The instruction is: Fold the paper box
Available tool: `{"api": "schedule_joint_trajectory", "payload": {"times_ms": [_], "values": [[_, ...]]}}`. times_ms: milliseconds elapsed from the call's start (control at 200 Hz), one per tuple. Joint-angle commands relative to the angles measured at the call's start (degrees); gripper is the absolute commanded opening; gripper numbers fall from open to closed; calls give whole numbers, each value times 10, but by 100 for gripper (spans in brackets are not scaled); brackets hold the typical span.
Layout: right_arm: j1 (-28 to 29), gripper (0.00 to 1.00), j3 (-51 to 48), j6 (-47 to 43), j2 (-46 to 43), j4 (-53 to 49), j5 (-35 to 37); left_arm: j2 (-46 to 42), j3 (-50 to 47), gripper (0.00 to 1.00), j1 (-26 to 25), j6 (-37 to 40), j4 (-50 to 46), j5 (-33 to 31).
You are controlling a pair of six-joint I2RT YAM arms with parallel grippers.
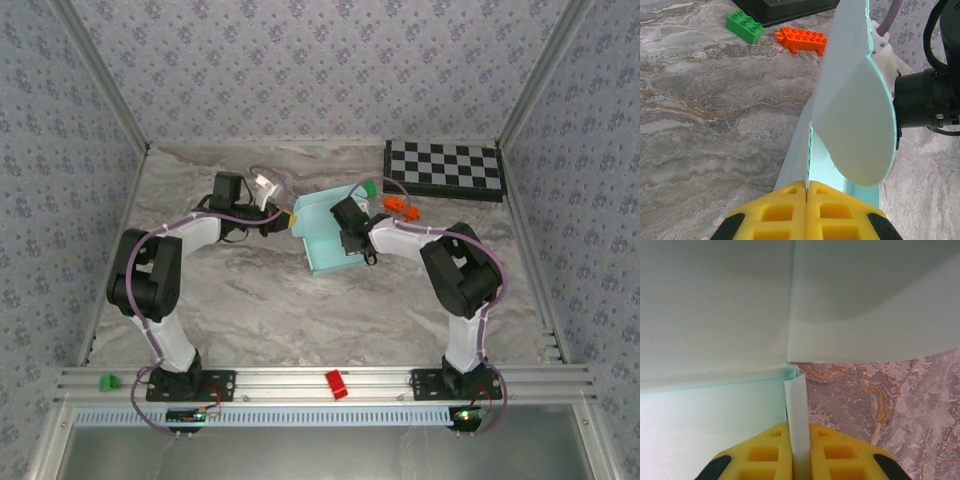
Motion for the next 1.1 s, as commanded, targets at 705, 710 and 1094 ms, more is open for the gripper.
{"api": "schedule_joint_trajectory", "payload": {"times_ms": [705, 710, 1094], "values": [[-6, 18, -23, 36, 26, -39, -31, 16, 41, 0, 7, 4, -5, 35], [-6, 18, -22, 36, 26, -39, -31, 17, 41, 0, 7, 5, -5, 35], [-6, 34, -31, 51, 7, -26, -58, 25, 50, 13, 6, 6, -10, 40]]}}
